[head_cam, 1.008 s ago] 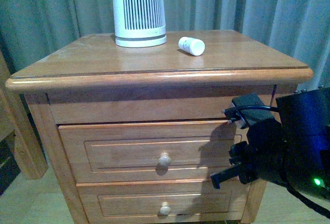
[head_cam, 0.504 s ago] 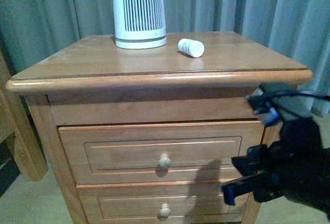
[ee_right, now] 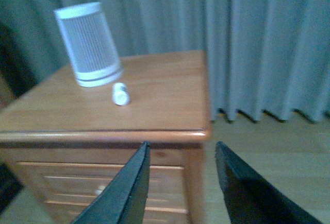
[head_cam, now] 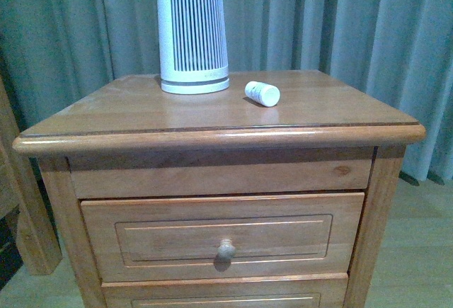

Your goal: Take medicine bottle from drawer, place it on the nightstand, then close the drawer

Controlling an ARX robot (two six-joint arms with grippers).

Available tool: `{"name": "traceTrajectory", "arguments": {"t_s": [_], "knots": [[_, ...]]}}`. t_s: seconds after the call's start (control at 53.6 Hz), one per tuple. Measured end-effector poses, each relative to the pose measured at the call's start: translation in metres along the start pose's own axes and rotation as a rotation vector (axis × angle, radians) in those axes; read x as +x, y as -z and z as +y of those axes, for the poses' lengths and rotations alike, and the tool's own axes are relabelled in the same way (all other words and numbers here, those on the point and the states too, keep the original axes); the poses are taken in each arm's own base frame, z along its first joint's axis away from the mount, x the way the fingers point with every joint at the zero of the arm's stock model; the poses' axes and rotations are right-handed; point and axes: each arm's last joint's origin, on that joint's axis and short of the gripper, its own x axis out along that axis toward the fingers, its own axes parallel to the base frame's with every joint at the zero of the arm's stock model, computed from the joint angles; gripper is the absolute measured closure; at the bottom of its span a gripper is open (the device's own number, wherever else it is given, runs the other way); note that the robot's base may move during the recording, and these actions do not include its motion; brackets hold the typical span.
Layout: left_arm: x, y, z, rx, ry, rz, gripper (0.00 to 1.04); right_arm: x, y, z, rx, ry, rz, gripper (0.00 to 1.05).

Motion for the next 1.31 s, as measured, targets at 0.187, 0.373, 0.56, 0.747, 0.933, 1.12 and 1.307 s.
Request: {"name": "traceTrajectory", "arguments": {"t_s": [0.187, 0.373, 0.56, 0.747, 0.933, 1.12, 1.307], "knots": [[0.0, 0.0, 0.0, 0.0, 0.0, 0.0, 0.07, -0.026, 0.049, -0.005, -0.07, 0.024, -0.037, 1.02], [0.0, 0.0, 0.0, 0.0, 0.0, 0.0, 0.07, -0.023, 0.117, -0.011, -0.086, 0.025, -0.009, 1.02], [0.0, 0.0, 0.0, 0.0, 0.0, 0.0, 0.07, -0.024, 0.115, -0.011, -0.088, 0.024, -0.025, 1.02], [0.0, 0.0, 0.0, 0.0, 0.0, 0.0, 0.07, -0.024, 0.115, -0.011, -0.09, 0.024, -0.026, 0.92], [0.0, 0.0, 0.0, 0.0, 0.0, 0.0, 0.07, -0.024, 0.115, -0.011, -0.09, 0.024, -0.026, 0.6], [0.0, 0.0, 0.0, 0.0, 0.0, 0.0, 0.07, -0.024, 0.115, -0.011, -0.09, 0.024, -0.026, 0.3], [0.0, 0.0, 0.0, 0.0, 0.0, 0.0, 0.07, -0.024, 0.115, -0.011, -0.09, 0.024, -0.026, 0.06]]}}
